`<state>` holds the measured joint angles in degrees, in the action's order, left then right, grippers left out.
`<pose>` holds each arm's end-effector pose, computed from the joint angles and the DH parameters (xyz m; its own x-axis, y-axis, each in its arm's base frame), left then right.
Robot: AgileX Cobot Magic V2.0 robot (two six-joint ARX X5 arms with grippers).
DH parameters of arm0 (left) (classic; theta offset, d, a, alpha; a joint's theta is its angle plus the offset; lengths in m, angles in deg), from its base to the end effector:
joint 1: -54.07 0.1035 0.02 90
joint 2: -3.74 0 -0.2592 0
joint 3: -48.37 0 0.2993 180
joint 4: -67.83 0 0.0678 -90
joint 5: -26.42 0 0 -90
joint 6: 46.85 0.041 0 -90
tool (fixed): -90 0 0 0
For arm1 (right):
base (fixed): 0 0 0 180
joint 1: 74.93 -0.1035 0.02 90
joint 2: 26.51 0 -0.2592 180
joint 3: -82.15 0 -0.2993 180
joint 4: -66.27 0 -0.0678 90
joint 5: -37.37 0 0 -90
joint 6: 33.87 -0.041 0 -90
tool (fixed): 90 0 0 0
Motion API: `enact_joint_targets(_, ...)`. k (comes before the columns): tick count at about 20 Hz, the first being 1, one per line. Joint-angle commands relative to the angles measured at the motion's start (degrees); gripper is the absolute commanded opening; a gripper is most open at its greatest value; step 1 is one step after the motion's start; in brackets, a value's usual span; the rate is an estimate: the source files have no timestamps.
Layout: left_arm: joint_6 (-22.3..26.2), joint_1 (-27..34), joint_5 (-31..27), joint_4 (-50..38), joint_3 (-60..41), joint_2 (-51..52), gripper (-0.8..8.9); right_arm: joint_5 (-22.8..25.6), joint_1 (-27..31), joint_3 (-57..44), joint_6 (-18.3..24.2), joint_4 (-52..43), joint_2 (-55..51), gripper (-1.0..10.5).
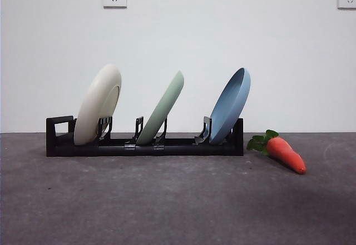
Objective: Take the green plate from the plate rack,put the plate on the table,take the carrot from the table,put the carrot in the plate
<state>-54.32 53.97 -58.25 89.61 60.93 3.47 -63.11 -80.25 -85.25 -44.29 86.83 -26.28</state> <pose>0.1604 -0.0041 0.1505 0.9819 -0.0946 -0.1642 0.0711 0.9871 -0.1434 0.1588 0.0223 0.1533 0.9522 0.2714 -0.1401 -0.2403 0.9489 0.2045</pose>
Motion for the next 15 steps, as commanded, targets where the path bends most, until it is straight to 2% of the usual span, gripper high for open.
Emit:
enact_joint_targets(1, -5.8, 0.2, 3.3, -1.0, -0.5, 0.2, -0.06, -0.1, 0.0, -0.4, -3.0, -0.8, -0.1, 0.0)
enact_joint_targets(3, -8.1, 0.2, 7.0, -0.9, 0.5, 0.2, -0.06, -0.1, 0.0, 0.8, -5.2, -0.7, -0.1, -0.1)
enact_joint_targets(6, -10.3, 0.2, 9.3, 0.6, 3.1, 0.1, -0.06, 0.0, 0.0, 3.6, -5.7, -0.7, -0.1, -0.1)
enact_joint_targets(10, -10.6, 0.2, 10.2, 4.5, 8.5, -0.5, -0.06, -0.1, 0.0, 8.6, -5.7, 0.6, 1.7, -0.1)
enact_joint_targets(15, -10.5, 0.2, 13.2, 9.1, 16.6, -3.0, -0.06, -0.1, 0.0, 17.7, -5.6, 8.5, 7.8, -0.1)
